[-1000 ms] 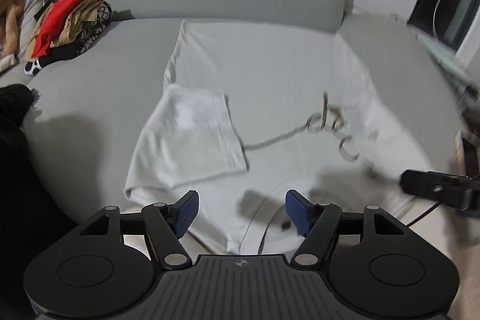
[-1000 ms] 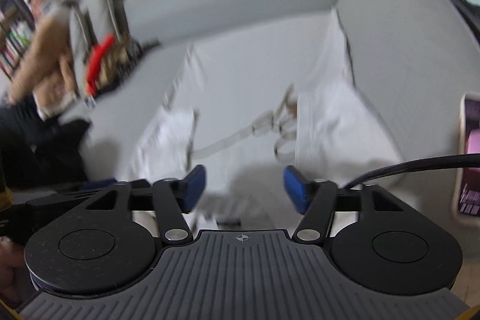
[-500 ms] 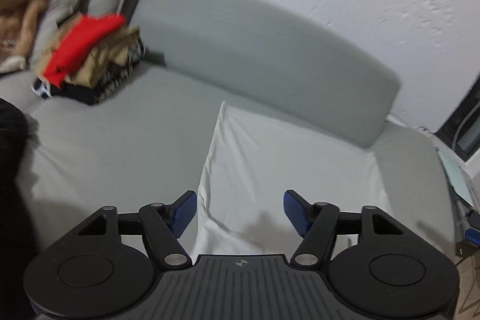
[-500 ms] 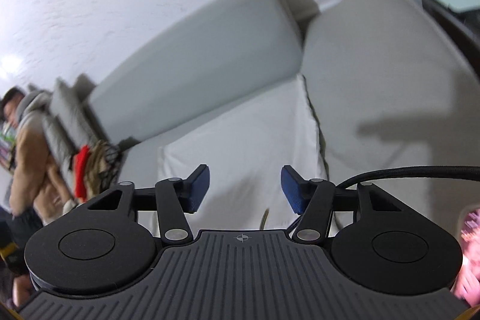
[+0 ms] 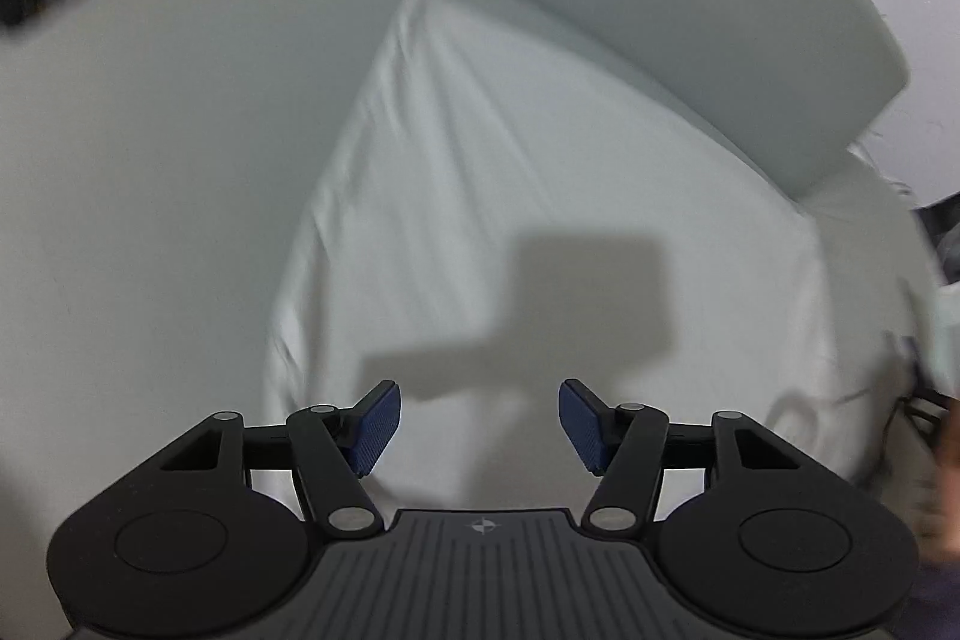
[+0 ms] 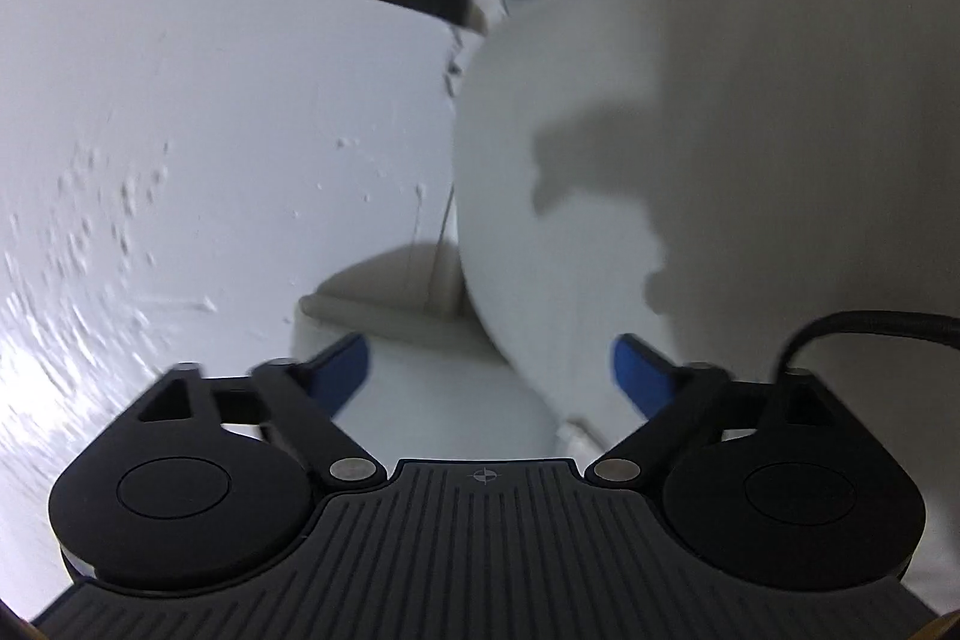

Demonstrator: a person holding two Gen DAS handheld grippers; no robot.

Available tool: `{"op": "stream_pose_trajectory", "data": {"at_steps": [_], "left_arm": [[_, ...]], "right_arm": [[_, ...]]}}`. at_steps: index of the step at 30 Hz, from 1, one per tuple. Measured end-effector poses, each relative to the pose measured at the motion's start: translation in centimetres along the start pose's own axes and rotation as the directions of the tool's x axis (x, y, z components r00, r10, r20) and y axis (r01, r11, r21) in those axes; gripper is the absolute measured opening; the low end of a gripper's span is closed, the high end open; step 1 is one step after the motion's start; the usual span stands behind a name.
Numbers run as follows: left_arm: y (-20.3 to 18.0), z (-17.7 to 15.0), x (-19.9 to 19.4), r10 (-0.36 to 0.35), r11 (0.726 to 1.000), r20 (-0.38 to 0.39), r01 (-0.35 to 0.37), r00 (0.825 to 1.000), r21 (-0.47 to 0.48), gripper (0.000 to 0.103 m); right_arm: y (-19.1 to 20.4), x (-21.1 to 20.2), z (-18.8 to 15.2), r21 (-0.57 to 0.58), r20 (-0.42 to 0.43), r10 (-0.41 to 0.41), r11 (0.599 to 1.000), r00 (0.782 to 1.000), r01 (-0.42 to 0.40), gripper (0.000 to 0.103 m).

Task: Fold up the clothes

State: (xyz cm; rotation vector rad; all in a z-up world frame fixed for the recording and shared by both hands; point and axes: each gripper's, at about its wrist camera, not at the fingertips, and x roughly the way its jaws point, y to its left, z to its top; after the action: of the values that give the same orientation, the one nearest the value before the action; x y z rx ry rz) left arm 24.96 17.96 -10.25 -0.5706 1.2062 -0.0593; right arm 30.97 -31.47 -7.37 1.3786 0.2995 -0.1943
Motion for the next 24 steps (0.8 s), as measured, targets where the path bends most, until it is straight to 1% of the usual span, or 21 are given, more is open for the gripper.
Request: {"op": "stream_pose_trajectory", "data": {"at_steps": [1,2,3,4,6,7,9,10,12,13,14,15,16,17,18,19,20,21,22,23,24], "left_arm": [[0.0,-0.2,0.0,-0.026,1.000,-0.025,0.026,0.999,0.000,0.055],[-0.5,-0.4,-0.1,-0.025,0.998,-0.027,0.027,0.999,0.057,0.054],[-1.1,-0.6,-0.2,0.004,0.992,0.014,-0.006,1.000,0.127,0.055],[-1.5,-0.7,-0.3,0.043,0.985,0.075,-0.055,0.996,0.166,0.055],[-1.9,-0.7,-0.6,0.074,0.979,0.138,-0.098,0.988,0.177,0.054],[-2.0,-0.7,-0.8,0.060,0.982,0.156,-0.086,0.986,0.169,0.054],[-2.4,-0.8,-1.6,0.030,0.981,0.185,-0.064,0.982,0.181,0.054],[-2.9,-0.8,-2.0,0.031,0.978,0.195,-0.070,0.980,0.198,0.054],[-3.8,-1.1,-2.8,0.032,0.968,0.212,-0.083,0.977,0.237,0.055],[-4.1,-1.3,-3.3,0.033,0.963,0.209,-0.087,0.977,0.253,0.055],[-4.1,-1.4,-3.9,0.035,0.963,0.202,-0.087,0.979,0.257,0.055],[-3.8,-1.2,-4.4,0.034,0.964,0.204,-0.086,0.978,0.250,0.056],[-3.5,-1.0,-5.0,0.034,0.966,0.206,-0.085,0.978,0.244,0.057],[-3.3,-0.7,-5.5,0.037,0.967,0.211,-0.088,0.977,0.238,0.060],[-3.0,-0.2,-5.6,0.058,0.966,0.233,-0.114,0.971,0.233,0.061],[-2.7,0.6,-5.4,0.089,0.962,0.260,-0.151,0.961,0.228,0.062],[-2.5,1.4,-5.0,0.118,0.957,0.285,-0.185,0.951,0.224,0.062],[-2.3,2.3,-4.2,0.134,0.951,0.300,-0.208,0.944,0.230,0.062],[-1.9,3.4,-3.0,0.155,0.945,0.304,-0.231,0.940,0.231,0.062],[-1.6,4.1,-2.0,0.192,0.938,0.295,-0.263,0.936,0.224,0.062],[-1.4,4.7,-0.9,0.228,0.930,0.286,-0.295,0.931,0.218,0.061]], "right_arm": [[0.0,0.0,-0.5,0.033,-0.068,0.065,0.997,0.996,-0.063,0.090],[-0.9,0.5,-1.3,0.180,-0.220,0.213,0.968,0.952,-0.175,0.088],[-1.5,0.5,-2.3,0.333,-0.300,0.297,0.923,0.906,-0.193,0.085],[-1.8,-0.2,-3.3,0.427,-0.325,0.336,0.886,0.884,-0.179,0.084],[-1.2,-1.6,-4.6,0.550,-0.349,0.462,0.806,0.815,-0.221,0.085],[-0.7,-2.3,-5.1,0.600,-0.353,0.525,0.762,0.774,-0.244,0.086],[1.0,-3.6,-5.5,0.661,-0.339,0.621,0.692,0.707,-0.292,0.089],[2.0,-4.3,-5.6,0.667,-0.327,0.656,0.670,0.680,-0.325,0.089],[5.4,-7.6,-3.7,0.362,-0.266,0.531,0.829,0.804,-0.427,0.089],[7.5,-9.5,-3.2,0.074,-0.147,0.468,0.884,0.872,-0.462,0.089],[9.4,-10.2,-3.9,-0.226,-0.069,0.427,0.874,0.902,-0.431,0.089],[11.2,-10.8,-4.6,-0.503,0.021,0.406,0.794,0.914,-0.341,0.089],[13.0,-11.1,-5.3,-0.718,0.100,0.396,0.664,0.913,-0.210,0.088],[13.7,-8.9,-6.1,-0.799,0.059,0.302,0.586,0.951,-0.137,0.085],[14.3,-6.6,-6.9,-0.863,0.025,0.197,0.500,0.980,-0.079,0.076],[13.9,-3.5,-7.2,-0.873,-0.046,0.068,0.481,0.997,-0.073,0.065],[12.9,-0.3,-7.5,-0.864,-0.112,-0.056,0.498,0.992,-0.069,0.060],[11.8,2.9,-7.7,-0.856,-0.175,-0.176,0.513,0.969,-0.062,0.054],[10.4,5.7,-7.8,-0.850,-0.215,-0.272,0.524,0.938,-0.043,0.052],[9.0,8.3,-7.8,-0.847,-0.251,-0.359,0.532,0.899,-0.024,0.052],[7.7,9.9,-7.8,-0.852,-0.252,-0.403,0.523,0.880,-0.005,0.052]]}}
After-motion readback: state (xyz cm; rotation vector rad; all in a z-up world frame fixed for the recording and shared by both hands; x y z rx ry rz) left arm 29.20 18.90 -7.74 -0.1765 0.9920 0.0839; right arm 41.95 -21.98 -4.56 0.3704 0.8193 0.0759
